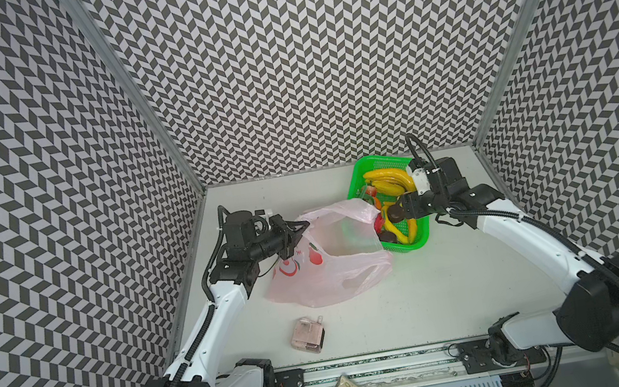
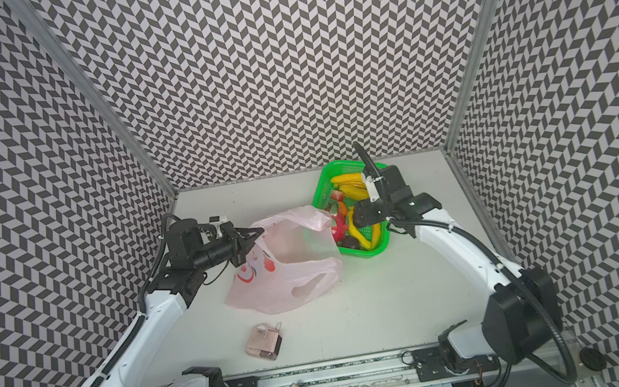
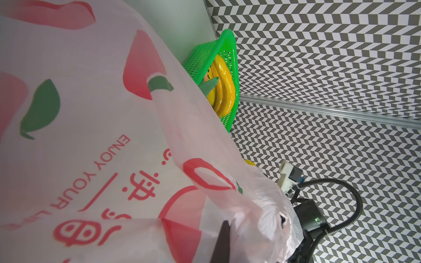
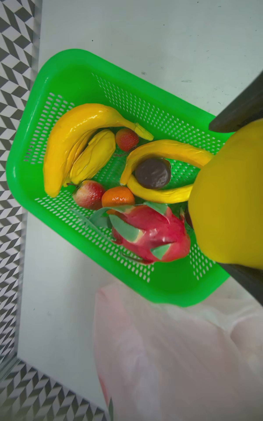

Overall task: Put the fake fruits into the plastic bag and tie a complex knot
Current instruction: 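Grasp the yellow lemon in the green basket with the right gripper and lift it, then carry the yellow lemon into the pink bag mouth and open the right gripper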

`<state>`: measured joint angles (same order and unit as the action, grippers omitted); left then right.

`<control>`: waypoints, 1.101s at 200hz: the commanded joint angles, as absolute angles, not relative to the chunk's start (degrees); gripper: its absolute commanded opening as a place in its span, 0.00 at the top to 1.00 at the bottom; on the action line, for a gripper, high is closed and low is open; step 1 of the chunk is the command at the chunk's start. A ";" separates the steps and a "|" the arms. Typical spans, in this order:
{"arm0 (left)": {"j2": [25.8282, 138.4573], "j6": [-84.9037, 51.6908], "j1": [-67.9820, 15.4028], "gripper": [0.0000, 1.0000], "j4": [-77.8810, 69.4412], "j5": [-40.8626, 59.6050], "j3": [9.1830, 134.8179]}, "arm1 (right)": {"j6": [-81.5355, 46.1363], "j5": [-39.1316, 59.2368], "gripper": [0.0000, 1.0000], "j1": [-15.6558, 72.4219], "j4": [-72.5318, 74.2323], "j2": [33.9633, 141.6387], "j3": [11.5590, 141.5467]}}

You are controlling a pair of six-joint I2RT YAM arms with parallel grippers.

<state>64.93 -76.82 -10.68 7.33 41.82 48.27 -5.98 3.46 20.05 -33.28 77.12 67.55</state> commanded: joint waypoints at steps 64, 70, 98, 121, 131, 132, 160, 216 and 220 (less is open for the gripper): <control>65.04 -76.99 -10.35 1.00 6.14 42.17 48.82 | -10.32 16.86 0.36 19.97 -34.17 61.79 58.13; 65.04 -76.99 -10.37 1.00 6.15 42.18 48.78 | -10.56 17.44 0.36 19.95 -34.50 61.06 57.78; 65.13 -76.99 -10.37 1.00 6.04 42.27 48.90 | -12.08 20.13 0.36 20.06 -35.92 58.93 56.24; 65.10 -76.99 -10.40 1.00 5.98 42.26 48.92 | -14.62 23.85 0.37 20.58 -35.43 57.59 54.04; 65.13 -76.99 -10.42 1.00 5.96 42.28 48.80 | -15.99 25.46 0.37 21.35 -34.45 57.09 52.92; 65.13 -76.99 -10.44 1.00 5.97 42.28 48.79 | -16.08 25.61 0.37 21.49 -34.37 57.02 52.83; 65.13 -76.99 -10.45 1.00 5.87 42.26 48.78 | -20.68 27.55 0.37 25.84 -29.62 56.58 50.10; 64.95 -77.08 -10.55 1.00 5.78 42.12 48.46 | -27.61 26.56 0.38 34.28 -18.34 60.84 49.73; 64.92 -77.08 -10.62 1.00 5.77 42.18 48.44 | -27.97 26.34 0.38 34.68 -17.63 61.26 49.84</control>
<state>64.93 -76.82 -10.70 7.29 41.82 48.27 -23.64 26.20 32.42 -27.20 59.53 49.43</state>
